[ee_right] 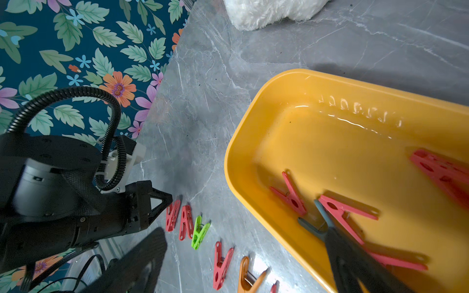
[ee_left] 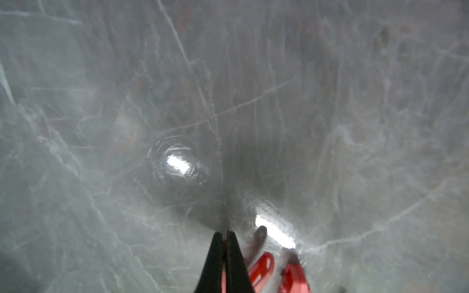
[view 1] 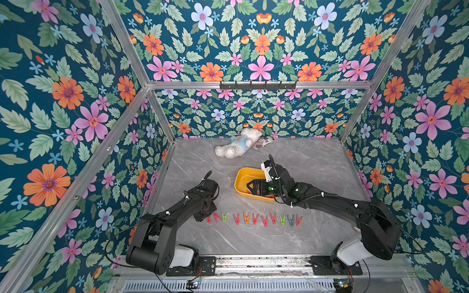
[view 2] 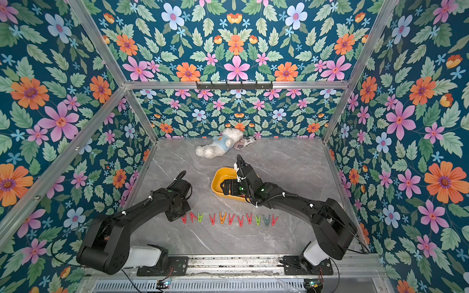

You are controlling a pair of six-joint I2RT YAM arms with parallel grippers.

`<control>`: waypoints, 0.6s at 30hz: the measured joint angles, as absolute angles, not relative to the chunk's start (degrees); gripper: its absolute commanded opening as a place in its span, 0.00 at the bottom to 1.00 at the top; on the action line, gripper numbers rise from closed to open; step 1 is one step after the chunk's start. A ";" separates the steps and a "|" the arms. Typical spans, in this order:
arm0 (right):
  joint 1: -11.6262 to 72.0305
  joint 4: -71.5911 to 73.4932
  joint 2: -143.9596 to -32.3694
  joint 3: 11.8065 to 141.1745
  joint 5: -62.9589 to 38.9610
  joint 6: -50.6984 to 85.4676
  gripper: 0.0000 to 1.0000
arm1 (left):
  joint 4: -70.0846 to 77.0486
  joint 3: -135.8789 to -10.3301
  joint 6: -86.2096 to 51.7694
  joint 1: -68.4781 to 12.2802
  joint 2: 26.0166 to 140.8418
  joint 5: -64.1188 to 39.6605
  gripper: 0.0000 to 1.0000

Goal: Take the clothespins out of the storage box
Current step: Place the clothespin at the center of the board.

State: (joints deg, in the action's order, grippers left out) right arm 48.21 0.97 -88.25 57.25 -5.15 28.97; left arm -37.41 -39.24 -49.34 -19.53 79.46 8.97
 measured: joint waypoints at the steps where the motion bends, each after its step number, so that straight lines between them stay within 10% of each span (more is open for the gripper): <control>1: 48.21 0.91 -88.25 57.25 -4.82 28.97 0.99 | -37.12 -39.38 -49.10 -19.51 79.81 8.97 0.00; 6: 48.21 0.10 -88.23 57.25 -3.57 29.04 0.99 | -35.92 -40.05 -48.01 -19.44 81.28 8.97 0.01; 18: 44.25 -4.71 -88.88 58.04 2.02 29.04 0.99 | -37.23 -43.07 -47.70 -19.40 77.43 8.82 0.41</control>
State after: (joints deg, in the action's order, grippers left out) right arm 44.25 -4.71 -88.88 58.04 2.02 29.04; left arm -37.23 -43.07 -47.70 -19.40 77.43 8.82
